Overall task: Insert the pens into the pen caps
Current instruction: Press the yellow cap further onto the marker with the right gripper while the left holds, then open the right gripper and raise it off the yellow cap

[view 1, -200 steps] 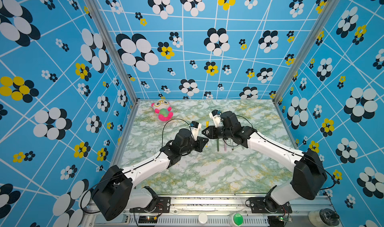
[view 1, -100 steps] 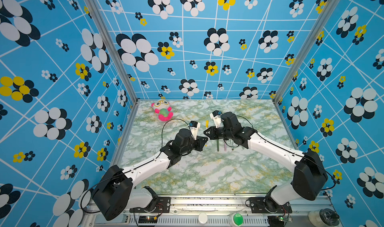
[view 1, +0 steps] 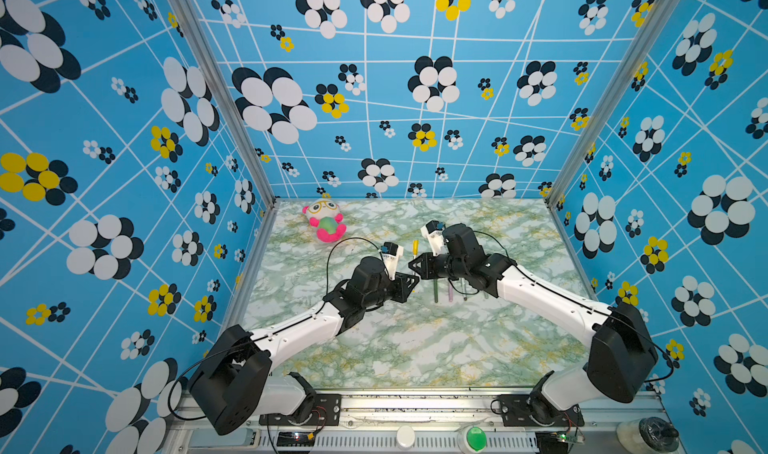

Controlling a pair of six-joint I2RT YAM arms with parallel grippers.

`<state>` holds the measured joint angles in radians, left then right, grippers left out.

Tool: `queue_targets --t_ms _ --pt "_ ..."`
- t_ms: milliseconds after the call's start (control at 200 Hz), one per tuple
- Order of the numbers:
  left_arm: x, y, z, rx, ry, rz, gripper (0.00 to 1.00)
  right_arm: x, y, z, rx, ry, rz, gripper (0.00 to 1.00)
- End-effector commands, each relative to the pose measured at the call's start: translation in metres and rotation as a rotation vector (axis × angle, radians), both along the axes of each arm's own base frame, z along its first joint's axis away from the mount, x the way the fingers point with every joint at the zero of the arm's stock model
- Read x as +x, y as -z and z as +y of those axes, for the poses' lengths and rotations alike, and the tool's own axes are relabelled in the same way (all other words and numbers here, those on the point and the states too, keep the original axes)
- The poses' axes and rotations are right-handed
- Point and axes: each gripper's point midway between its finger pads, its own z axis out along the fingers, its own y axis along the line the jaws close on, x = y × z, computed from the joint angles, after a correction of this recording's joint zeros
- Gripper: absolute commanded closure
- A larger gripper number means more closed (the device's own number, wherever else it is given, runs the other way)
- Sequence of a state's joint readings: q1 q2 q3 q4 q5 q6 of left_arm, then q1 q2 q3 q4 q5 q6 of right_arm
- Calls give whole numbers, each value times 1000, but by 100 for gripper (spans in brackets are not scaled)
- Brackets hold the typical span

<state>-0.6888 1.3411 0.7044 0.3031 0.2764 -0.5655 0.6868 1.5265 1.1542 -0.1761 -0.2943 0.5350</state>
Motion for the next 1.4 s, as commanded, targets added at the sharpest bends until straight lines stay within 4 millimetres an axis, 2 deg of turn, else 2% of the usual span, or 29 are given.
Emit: queue_targets --t_ms 0,70,260,420,495,600,685,980,1139,1394 --pt "3 -10 -7 -21 14 -16 76 -5 -20 5 43 -29 -30 92" --pt "3 -11 -7 -22 14 -18 80 -5 -19 4 41 -30 -29 92" --pt "3 -11 -5 -16 7 -17 100 -5 -17 4 37 -29 -26 92" --pt "4 -10 -4 -10 1 -11 100 -4 -18 2 27 -19 -30 88" --pt "4 -10 -4 -5 -3 -12 100 -2 -17 -1 9 -2 -31 80" --pt "5 -11 -3 2 -5 -14 100 -2 -16 -8 -15 22 -35 63" --pt "4 -11 -3 4 0 -14 100 -1 -17 -15 -20 43 -41 56" --pt "-3 -4 -5 13 39 5 100 8 -33 -29 -16 81 -77 51" --pt "-10 -4 -7 10 69 9 100 16 -36 -28 -16 81 -86 47" --pt "-20 -2 -10 4 125 21 100 23 -43 -20 5 52 -95 48"
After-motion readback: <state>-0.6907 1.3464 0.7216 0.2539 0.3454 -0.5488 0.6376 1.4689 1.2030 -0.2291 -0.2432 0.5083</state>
